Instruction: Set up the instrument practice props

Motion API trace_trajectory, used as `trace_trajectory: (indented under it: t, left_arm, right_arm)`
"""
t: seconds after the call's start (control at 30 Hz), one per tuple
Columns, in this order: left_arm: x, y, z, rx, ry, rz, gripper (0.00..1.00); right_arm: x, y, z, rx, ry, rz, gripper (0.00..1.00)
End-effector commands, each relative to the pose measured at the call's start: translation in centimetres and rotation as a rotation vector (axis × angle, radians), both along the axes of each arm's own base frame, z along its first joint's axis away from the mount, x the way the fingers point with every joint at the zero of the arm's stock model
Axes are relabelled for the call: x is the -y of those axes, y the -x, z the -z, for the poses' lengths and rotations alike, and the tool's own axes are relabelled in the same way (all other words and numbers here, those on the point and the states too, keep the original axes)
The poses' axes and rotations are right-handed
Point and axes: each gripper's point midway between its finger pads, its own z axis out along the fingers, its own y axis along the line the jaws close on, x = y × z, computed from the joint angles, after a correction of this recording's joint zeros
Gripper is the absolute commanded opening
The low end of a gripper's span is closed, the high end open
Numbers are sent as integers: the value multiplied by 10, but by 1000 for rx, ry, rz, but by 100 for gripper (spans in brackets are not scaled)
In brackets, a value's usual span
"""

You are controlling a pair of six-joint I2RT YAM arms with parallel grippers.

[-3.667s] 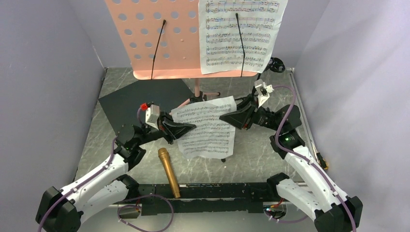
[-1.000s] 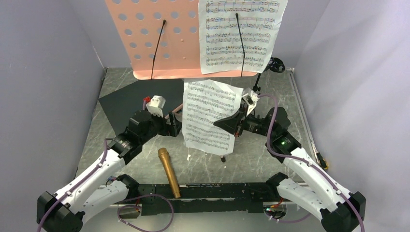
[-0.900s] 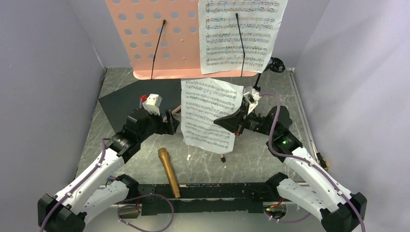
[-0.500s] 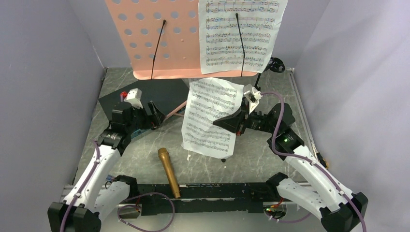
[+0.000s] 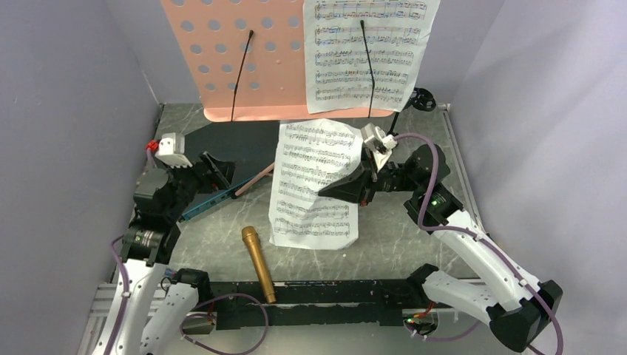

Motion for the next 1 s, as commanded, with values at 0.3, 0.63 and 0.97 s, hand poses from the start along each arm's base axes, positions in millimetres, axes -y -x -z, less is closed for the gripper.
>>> trace_trajectory:
  t: [0.3,0.63,0.97]
  left_arm:
    - [-10,32,-75,249,-103,12,93]
    - [11,53,-114,352,-157,167,93]
    - [35,72,-168,432,-174,345,84]
  right_arm:
    - [-37,32,-16,116,61,-168,0]
    - [-44,18,-55,130,-8,-69,0]
    - [-30,-21,-133,159,-107,233,0]
